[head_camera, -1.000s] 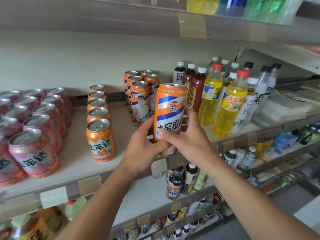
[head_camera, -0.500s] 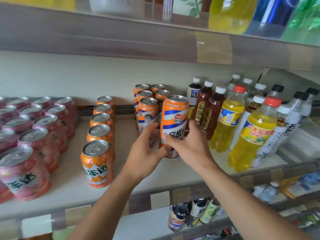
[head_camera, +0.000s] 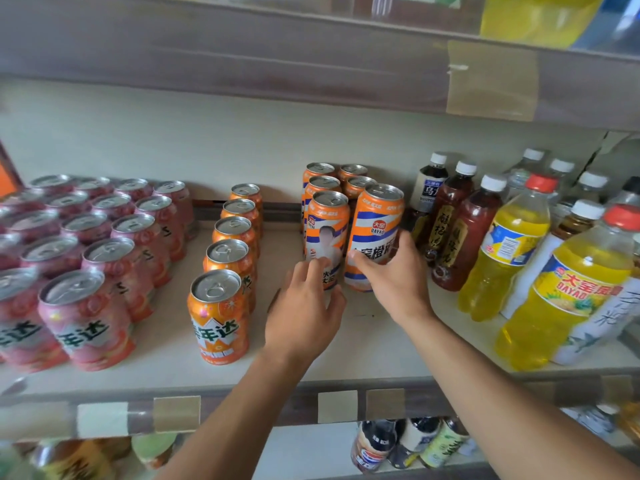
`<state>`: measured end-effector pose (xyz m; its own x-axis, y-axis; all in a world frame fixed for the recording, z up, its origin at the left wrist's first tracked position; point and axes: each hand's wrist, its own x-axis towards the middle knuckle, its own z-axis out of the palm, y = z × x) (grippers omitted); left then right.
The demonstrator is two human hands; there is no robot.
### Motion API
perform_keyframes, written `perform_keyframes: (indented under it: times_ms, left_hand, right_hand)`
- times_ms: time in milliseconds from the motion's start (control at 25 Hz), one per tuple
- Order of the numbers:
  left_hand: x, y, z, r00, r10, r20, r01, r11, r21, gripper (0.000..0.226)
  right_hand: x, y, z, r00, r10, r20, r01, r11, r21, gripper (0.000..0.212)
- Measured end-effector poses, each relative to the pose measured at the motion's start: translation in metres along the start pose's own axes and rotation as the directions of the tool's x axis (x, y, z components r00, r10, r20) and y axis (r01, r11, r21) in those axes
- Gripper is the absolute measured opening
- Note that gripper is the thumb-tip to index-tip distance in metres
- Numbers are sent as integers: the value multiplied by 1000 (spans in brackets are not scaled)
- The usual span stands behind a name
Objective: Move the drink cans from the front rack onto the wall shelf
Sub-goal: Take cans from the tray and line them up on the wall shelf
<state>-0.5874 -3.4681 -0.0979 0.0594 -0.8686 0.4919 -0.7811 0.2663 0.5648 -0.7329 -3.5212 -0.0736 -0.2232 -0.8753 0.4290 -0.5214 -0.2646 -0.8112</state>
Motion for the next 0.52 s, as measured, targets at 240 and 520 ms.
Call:
perform_keyframes:
  times_ms: [240, 520]
  left_hand:
    - [2, 0, 10, 1000, -12, -20, 13, 999, 43, 37]
    - [6, -9, 12, 999, 12, -37, -10, 998, 61, 36]
  right_hand:
    - [12, 18, 15, 999, 1, 52, -1, 1000, 4, 54]
    - [21, 31, 25, 994, -41, 106, 35, 998, 50, 59]
